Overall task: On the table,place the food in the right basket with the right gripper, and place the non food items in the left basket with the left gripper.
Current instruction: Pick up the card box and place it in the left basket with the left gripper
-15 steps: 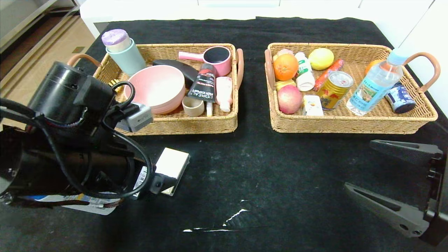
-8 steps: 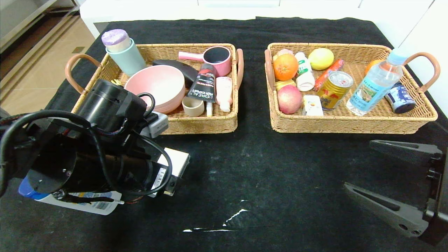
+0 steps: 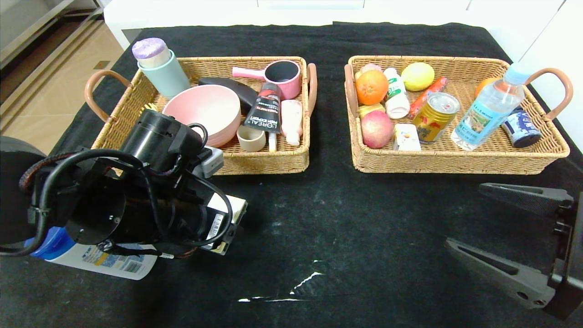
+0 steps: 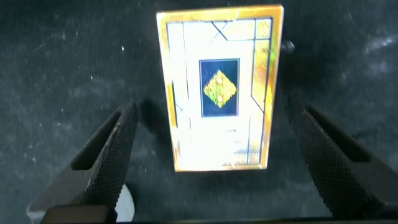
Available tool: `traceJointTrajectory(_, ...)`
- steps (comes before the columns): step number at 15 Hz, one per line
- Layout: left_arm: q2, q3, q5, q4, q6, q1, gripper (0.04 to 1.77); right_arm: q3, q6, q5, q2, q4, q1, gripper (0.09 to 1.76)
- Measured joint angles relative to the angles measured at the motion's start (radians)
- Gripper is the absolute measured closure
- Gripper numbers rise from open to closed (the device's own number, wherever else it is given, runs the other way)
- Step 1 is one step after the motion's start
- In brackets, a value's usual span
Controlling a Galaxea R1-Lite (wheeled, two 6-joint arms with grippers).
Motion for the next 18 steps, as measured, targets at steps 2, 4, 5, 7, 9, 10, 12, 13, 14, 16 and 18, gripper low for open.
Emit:
traceJointTrajectory(2, 0.005, 0.018, -0.001, -0.045, 0.001, 0.009, 0.1, 0.0, 0.001, 0.0, 0.0, 0.0, -0.003, 0.14)
traceJointTrajectory(4, 0.009, 0.029, -0.003, -0.069, 0.001, 0.012, 0.1, -0.002, 0.0, 0.001, 0.0, -0.001, -0.013, 0.14)
traceJointTrajectory(5, 0.011, 0.031, -0.003, -0.069, 0.001, 0.013, 0.1, -0.002, 0.0, 0.001, 0.0, -0.001, -0.016, 0.14)
traceJointTrajectory(7, 0.013, 0.034, -0.003, -0.069, 0.001, 0.013, 0.09, -0.003, 0.0, 0.001, 0.0, -0.001, -0.019, 0.14)
traceJointTrajectory(9, 0.015, 0.037, -0.004, -0.071, 0.001, 0.011, 0.43, -0.003, 0.0, 0.001, 0.0, -0.001, -0.02, 0.14)
traceJointTrajectory(10, 0.016, 0.038, -0.004, -0.07, 0.001, 0.012, 0.57, -0.003, -0.001, 0.002, 0.0, -0.001, -0.02, 0.14)
traceJointTrajectory(12, 0.018, 0.039, -0.004, -0.071, 0.001, 0.013, 0.74, -0.002, 0.0, 0.002, 0.001, -0.001, -0.02, 0.14)
traceJointTrajectory(13, 0.019, 0.039, -0.004, -0.071, 0.001, 0.013, 0.76, -0.001, 0.0, 0.002, 0.001, -0.001, -0.02, 0.14)
traceJointTrajectory(14, 0.019, 0.039, -0.003, -0.071, 0.001, 0.013, 0.77, -0.001, 0.0, 0.002, 0.001, -0.001, -0.02, 0.14)
traceJointTrajectory(16, 0.02, 0.039, -0.004, -0.071, 0.0, 0.013, 0.77, 0.0, 0.0, 0.001, 0.002, -0.001, -0.019, 0.14)
traceJointTrajectory(18, 0.021, 0.039, -0.004, -0.07, 0.0, 0.013, 0.77, 0.0, 0.0, 0.001, 0.002, -0.001, -0.019, 0.14)
